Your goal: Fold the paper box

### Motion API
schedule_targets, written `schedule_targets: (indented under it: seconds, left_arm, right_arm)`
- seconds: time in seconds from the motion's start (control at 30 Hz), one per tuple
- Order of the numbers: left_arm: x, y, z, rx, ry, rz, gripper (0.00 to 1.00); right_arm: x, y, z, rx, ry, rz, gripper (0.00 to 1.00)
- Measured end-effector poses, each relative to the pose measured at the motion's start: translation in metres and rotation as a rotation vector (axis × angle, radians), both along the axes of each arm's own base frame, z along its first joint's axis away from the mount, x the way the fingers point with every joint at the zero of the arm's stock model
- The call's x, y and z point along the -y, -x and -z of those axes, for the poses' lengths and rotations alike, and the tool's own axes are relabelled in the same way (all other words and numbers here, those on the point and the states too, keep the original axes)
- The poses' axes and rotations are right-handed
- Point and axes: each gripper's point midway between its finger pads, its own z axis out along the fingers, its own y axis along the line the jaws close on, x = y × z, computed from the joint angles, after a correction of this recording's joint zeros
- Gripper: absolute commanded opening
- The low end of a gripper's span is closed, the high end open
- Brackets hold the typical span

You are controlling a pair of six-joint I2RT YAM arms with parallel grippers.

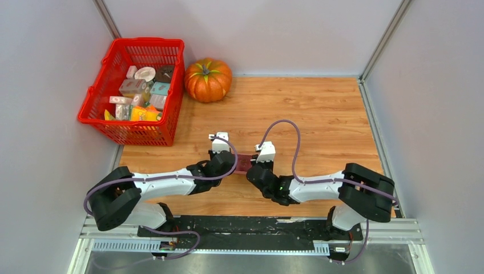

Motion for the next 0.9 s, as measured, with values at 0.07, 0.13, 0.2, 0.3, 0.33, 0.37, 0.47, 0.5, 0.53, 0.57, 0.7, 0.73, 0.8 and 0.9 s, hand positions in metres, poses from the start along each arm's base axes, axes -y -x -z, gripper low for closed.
schedule_targets:
  seconds: [0.07, 0.13, 0.2, 0.3, 0.33, 0.37, 0.47, 0.5, 0.53, 0.57, 0.7, 0.73, 0.8, 0.9]
  left_arm:
    - [0.0, 0.001, 0.0, 0.009, 0.002, 0.0, 0.0]
    - [0.0, 0.002, 0.001, 0.017, 0.001, -0.003, 0.0]
    - [0.001, 0.002, 0.0, 0.021, -0.001, -0.003, 0.0]
    - [0.001, 0.003, 0.0, 0.026, -0.005, -0.003, 0.0]
    - [0.001, 0.004, 0.0, 0.027, -0.008, -0.002, 0.0]
    - [0.001, 0.004, 0.0, 0.028, -0.011, -0.002, 0.0]
    - [0.001, 0.005, 0.0, 0.031, -0.016, -0.004, 0.0]
    - [0.001, 0.006, 0.0, 0.031, -0.018, -0.005, 0.0]
    - [0.001, 0.006, 0.0, 0.031, -0.018, -0.005, 0.0]
    - [0.001, 0.006, 0.001, 0.031, -0.019, -0.006, 0.0]
    - [0.001, 0.007, 0.001, 0.031, -0.02, -0.004, 0.0]
    - [0.001, 0.007, 0.001, 0.031, -0.02, -0.004, 0.0]
    - [0.001, 0.007, 0.001, 0.031, -0.02, -0.002, 0.0]
    - [0.002, 0.007, 0.001, 0.032, -0.022, 0.0, 0.0]
  right_arm:
    - [0.001, 0.006, -0.002, -0.01, -0.009, -0.01, 0.4]
    - [0.006, 0.016, -0.007, -0.03, -0.016, -0.026, 0.45]
    - [0.013, 0.025, -0.014, -0.05, -0.04, -0.037, 0.55]
    - [0.03, 0.042, -0.026, -0.093, -0.082, -0.073, 0.77]
    - [0.036, 0.047, -0.03, -0.104, -0.102, -0.082, 0.83]
    - [0.043, 0.051, -0.033, -0.122, -0.125, -0.091, 0.88]
    - [0.058, 0.049, -0.041, -0.218, -0.216, -0.098, 0.92]
    - [0.065, 0.043, -0.042, -0.25, -0.245, -0.079, 0.93]
    - [0.073, 0.036, -0.044, -0.293, -0.274, -0.053, 0.94]
    - [0.078, 0.03, -0.047, -0.315, -0.294, -0.027, 0.95]
    - [0.064, 0.017, -0.065, -0.401, -0.323, -0.053, 0.93]
    - [0.055, 0.012, -0.071, -0.417, -0.332, -0.071, 0.92]
    - [0.036, 0.0, -0.078, -0.448, -0.335, -0.104, 0.91]
    - [0.015, -0.013, -0.072, -0.485, -0.316, -0.135, 0.9]
